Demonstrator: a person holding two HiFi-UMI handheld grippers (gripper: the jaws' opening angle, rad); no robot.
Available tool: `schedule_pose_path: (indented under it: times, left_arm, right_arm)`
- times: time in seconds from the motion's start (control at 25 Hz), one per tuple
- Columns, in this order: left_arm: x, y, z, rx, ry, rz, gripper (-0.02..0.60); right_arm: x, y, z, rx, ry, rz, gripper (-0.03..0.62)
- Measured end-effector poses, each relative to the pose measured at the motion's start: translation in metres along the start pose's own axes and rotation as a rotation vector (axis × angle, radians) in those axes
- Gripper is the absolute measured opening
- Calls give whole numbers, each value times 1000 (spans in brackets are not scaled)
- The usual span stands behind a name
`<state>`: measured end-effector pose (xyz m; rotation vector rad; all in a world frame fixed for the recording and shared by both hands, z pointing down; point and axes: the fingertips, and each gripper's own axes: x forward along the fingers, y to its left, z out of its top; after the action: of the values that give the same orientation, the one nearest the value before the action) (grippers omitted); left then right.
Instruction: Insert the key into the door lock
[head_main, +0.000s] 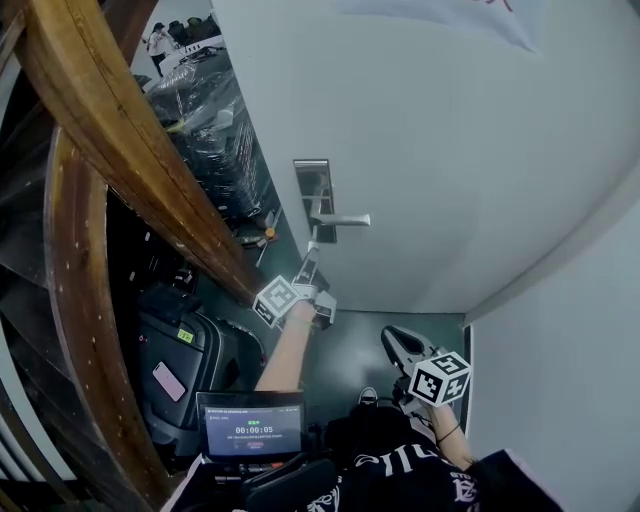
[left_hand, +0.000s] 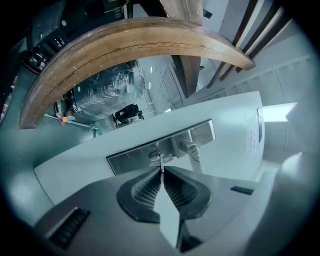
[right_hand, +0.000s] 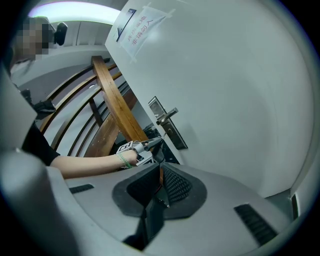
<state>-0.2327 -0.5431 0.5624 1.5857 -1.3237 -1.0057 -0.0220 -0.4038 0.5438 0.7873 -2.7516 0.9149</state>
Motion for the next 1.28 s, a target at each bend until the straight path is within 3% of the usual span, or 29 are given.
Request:
schedule_pose_path:
  times: [0.48,0.6,0.76,0.84,1.04,1.28]
  left_arm:
    - [23,0,-4,-102,1,-31,24]
    - [23,1,-3,-182,-24,-43,23]
    - [24,2,-2,-354,-112,-64,23]
    - [27,4,-2,-392,-143,-64,23]
    - [35,5,1,-290,-83,-16,23]
    - [52,9,10,-252,3,62,24]
  right_arm:
    - [-2,-11,-1,35,-17,-50,32]
    - [-4,-13,-3,40,-22,-66,32]
    - [-6,-16,-5,49,-27,-87,32]
    - [-7,-16,-6,50,-26,-93,32]
    - [-11,-17,-11,58,-27,-112,32]
    - [-20,-24,-25,74,-21,-148,32]
